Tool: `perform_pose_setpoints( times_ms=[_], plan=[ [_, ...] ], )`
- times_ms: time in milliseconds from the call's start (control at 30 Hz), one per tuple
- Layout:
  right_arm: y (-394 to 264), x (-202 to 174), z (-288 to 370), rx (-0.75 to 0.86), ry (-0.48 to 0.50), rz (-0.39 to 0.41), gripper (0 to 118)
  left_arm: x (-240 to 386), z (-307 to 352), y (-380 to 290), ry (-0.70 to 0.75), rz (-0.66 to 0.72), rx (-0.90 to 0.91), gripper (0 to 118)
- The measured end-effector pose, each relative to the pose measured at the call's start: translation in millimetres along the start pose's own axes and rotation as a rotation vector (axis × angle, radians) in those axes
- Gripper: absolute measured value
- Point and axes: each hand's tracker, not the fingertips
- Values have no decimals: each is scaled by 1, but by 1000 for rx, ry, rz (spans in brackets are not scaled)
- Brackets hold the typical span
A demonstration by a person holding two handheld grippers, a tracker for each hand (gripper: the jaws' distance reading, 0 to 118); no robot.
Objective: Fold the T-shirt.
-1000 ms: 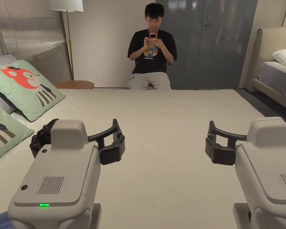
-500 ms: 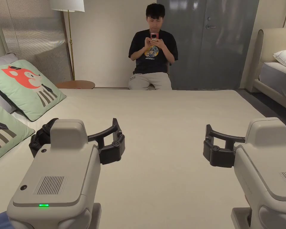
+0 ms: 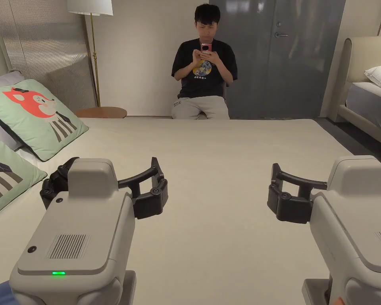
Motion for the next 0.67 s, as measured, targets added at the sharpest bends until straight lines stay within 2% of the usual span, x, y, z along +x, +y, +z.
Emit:
perform_pose_setpoints(
  times_ms=[133, 300, 433, 533, 667],
  plan=[
    [-3, -4, -2, -66, -32, -57, 118, 0, 0, 0, -1, -7, -4, 110],
    [4, -8, -2, -90, -80, -36, 118, 0, 1, 1, 0, -6, -4, 110],
    [9, -6, 0, -130, -65, -69, 118, 1, 2, 2, 0, -6, -4, 110],
    [5, -6, -2, -115, -81, -32, 118, 1, 2, 2, -2, -7, -4, 110],
    [4, -5, -1, -109, -78, -32, 118, 2, 3, 2, -2, -9, -7, 110]
  ],
)
